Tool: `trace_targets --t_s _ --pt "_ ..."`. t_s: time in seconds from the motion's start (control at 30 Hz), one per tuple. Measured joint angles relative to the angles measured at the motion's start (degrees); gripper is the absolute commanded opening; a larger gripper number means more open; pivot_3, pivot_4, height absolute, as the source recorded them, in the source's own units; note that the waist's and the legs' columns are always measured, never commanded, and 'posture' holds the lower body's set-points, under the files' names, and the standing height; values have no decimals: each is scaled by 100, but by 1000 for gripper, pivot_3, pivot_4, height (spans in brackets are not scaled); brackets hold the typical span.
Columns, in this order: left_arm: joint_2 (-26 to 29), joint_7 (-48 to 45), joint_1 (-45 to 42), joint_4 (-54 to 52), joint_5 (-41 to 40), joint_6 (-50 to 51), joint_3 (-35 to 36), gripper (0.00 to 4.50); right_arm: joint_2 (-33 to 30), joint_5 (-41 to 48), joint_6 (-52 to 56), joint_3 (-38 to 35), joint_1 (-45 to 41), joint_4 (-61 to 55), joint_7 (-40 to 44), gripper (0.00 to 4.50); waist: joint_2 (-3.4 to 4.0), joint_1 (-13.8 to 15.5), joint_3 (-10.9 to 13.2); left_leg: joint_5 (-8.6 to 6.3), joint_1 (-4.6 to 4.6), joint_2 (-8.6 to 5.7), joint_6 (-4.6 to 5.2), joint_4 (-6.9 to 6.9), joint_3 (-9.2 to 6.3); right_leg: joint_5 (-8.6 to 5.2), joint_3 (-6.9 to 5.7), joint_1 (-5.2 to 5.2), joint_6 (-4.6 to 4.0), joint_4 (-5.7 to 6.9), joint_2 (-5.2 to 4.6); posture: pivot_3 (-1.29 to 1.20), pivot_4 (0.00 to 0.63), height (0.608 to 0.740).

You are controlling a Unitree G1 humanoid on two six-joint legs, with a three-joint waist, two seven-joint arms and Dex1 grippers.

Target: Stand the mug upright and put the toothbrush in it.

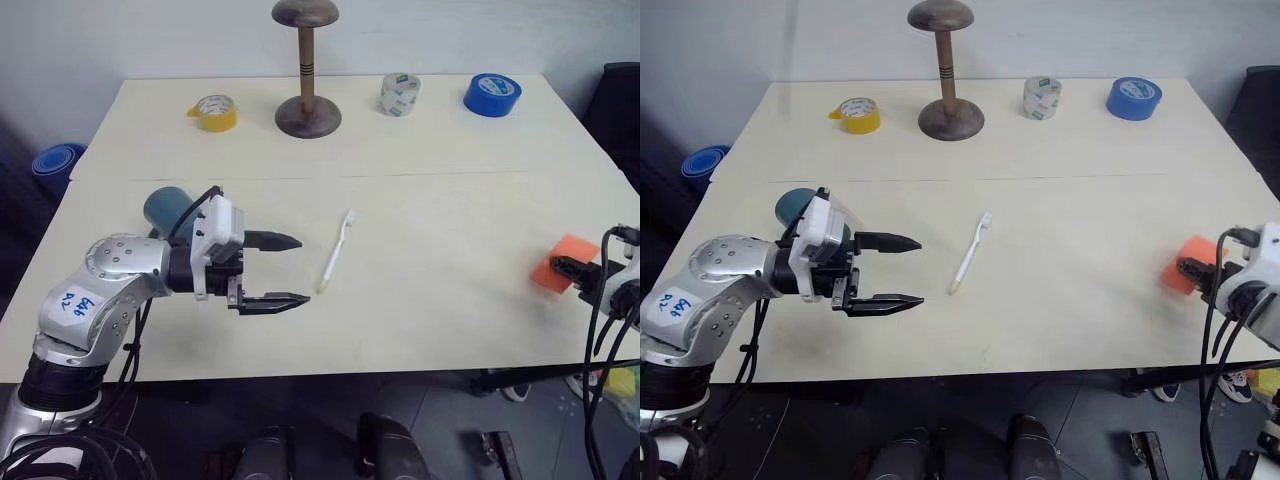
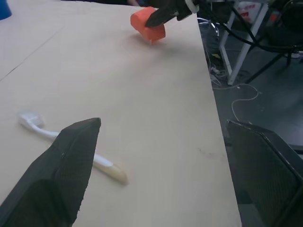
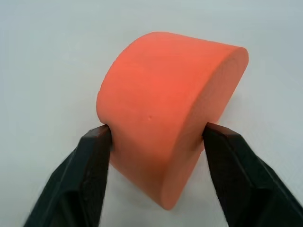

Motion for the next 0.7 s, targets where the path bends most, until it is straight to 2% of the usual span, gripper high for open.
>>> trace_targets --t_s 0.07,0.27,0.33,0.43,0.53,0.63,0.7 --pt "1 -5 0 0 24 -5 -2 4500 5 -126 -137 2 2 52 105 4490 0 -19 0 0 0 0 0 1 -1 0 0 0 0 1 0 0 150 740" --pt "29 53 156 -29 35 8 131 4500 -254 -324 -85 90 319 -250 426 4490 5 -29 3 0 -3 0 0 2 -2 1 1 -1 1 -1 -3 0 150 740" --pt "101 142 333 -71 34 24 264 4500 -1022 -574 -88 285 845 -685 894 4490 23 5 8 0 -4 -2 1 0 1 2 5 -4 4 -9 -5 0 150 740" --pt "149 282 530 -110 28 92 453 4500 -1882 -714 -25 277 948 -1167 1454 4490 21 -8 8 0 3 1 0 2 4 2 7 1 4 -5 -1 0 150 740" --pt "214 392 692 -273 -19 166 662 4500 -1996 -237 477 260 81 -1641 1692 4490 -3 -110 9 2 11 12 -4 1 4 5 10 5 -3 -2 8 0 150 740" --pt "236 625 768 -291 -190 406 1025 4500 -1898 253 750 701 -821 -2076 1844 4490 -3 -109 10 2 7 14 -7 0 -2 4 7 -2 -6 3 8 0 150 740" --pt "232 988 806 -292 -420 762 1437 4500 -1466 743 923 1117 -1549 -2319 1990 4490 -7 -94 12 1 1 13 -8 0 -5 4 4 -4 -5 0 6 0 150 740"
